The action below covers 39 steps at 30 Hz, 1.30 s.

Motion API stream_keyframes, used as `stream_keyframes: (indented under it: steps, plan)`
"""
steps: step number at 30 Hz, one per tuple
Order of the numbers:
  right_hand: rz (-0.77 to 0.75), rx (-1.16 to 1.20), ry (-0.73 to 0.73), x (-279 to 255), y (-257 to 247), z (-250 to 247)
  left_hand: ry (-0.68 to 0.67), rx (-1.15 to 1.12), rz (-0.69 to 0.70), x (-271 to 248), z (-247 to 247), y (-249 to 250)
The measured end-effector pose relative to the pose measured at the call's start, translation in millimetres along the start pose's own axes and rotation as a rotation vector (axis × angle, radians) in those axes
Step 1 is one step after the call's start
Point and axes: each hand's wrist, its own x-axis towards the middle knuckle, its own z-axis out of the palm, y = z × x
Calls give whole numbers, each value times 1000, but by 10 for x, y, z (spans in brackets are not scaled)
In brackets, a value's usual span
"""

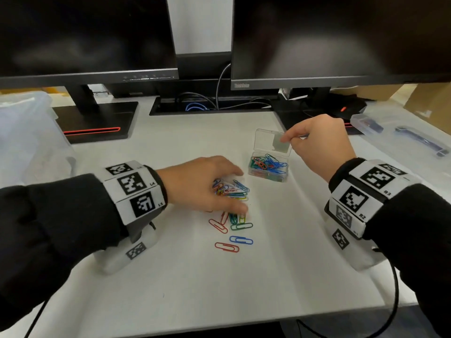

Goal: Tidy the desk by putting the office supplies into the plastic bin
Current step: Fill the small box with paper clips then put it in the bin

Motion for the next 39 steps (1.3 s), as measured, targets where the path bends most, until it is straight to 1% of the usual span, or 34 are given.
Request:
stream_keyframes:
  steps: [2,4,5,6,8,10,14,19,24,26,30,32,34,36,39]
  plan:
    - [-20,-2,11,-20,-20,-15,-86,-19,-24,-31,-11,30]
    - [-24,-7,17,-34,-25,-32,-195,61,-39,-26,17,60]
    - [-21,-8,18,-37,-23,-35,-228,115,-28,-28,40,82]
    - [-16,-9,19,-38,-22,-37,-231,149,-3,-28,66,98]
    - [-15,-8,21,-38,-16,-33,-169,114,61,-32,101,118]
    - [-24,-4,27,-33,-17,-28,-89,8,105,-22,96,101]
    - [-41,5,29,-33,-19,-25,-21,-111,95,18,68,44]
    - [-29,-4,21,-31,-18,-26,23,-108,63,77,66,42]
    - [-1,-6,10,-22,-20,-17,107,-121,58,142,28,54]
    - [5,-5,9,-16,-24,-17,177,-110,76,188,-4,66]
    - [-6,-1,12,-21,-25,-19,371,-135,110,359,-69,150]
    - [-23,20,27,-35,-21,-26,471,-165,157,483,-95,214]
    - [-32,35,32,-47,-21,-35,532,-176,205,602,-113,285]
    - [-33,34,29,-51,-23,-39,514,-160,225,693,-113,338]
    - [-10,30,23,-47,-28,-45,389,-104,179,748,-90,358]
